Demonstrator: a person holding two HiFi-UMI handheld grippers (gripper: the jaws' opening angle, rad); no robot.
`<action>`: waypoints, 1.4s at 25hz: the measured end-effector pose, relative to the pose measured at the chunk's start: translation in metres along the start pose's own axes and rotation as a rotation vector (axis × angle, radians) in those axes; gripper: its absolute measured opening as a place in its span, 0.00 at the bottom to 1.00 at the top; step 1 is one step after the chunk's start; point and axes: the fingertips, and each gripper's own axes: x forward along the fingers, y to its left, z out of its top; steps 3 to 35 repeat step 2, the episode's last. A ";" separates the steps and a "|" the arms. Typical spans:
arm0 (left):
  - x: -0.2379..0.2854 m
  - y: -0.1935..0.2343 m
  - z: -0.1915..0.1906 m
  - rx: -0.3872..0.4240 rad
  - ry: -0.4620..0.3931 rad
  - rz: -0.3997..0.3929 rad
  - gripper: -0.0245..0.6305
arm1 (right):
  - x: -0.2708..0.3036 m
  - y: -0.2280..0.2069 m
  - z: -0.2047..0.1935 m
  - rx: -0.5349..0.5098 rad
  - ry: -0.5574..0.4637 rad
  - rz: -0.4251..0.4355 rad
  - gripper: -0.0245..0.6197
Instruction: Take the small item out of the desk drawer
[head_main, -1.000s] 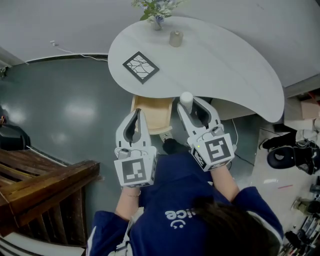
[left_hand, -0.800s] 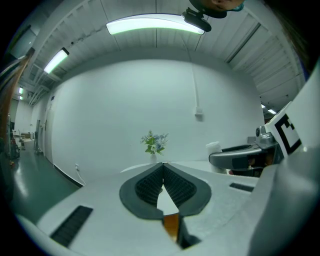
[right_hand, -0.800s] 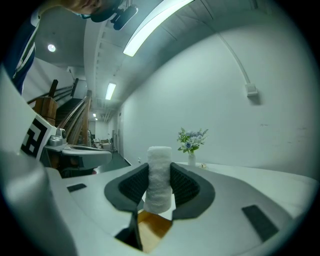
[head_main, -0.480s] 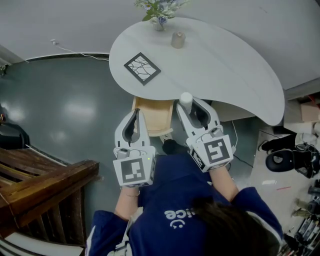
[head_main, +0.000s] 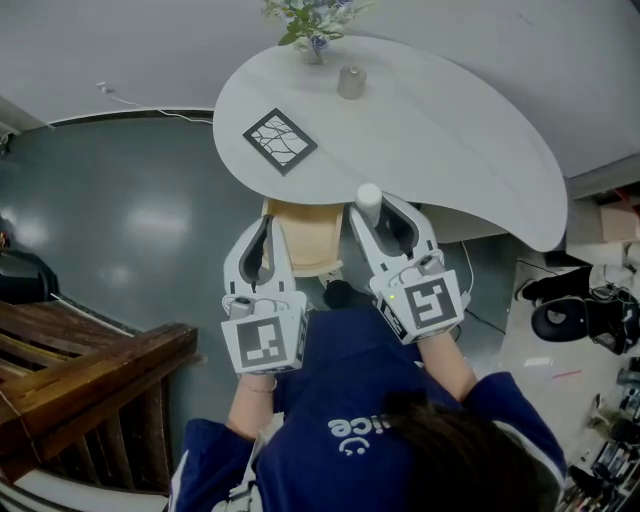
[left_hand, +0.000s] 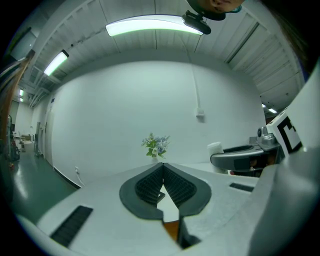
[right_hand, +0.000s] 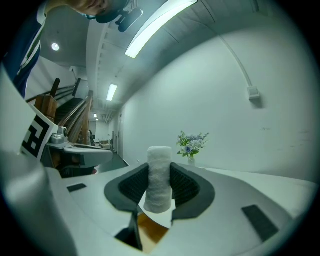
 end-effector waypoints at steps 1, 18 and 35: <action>0.001 0.001 0.001 0.006 0.001 0.005 0.04 | 0.001 0.000 0.001 -0.003 -0.002 0.003 0.25; 0.002 0.002 0.003 0.011 0.001 0.010 0.04 | 0.001 0.000 0.002 -0.006 -0.005 0.005 0.25; 0.002 0.002 0.003 0.011 0.001 0.010 0.04 | 0.001 0.000 0.002 -0.006 -0.005 0.005 0.25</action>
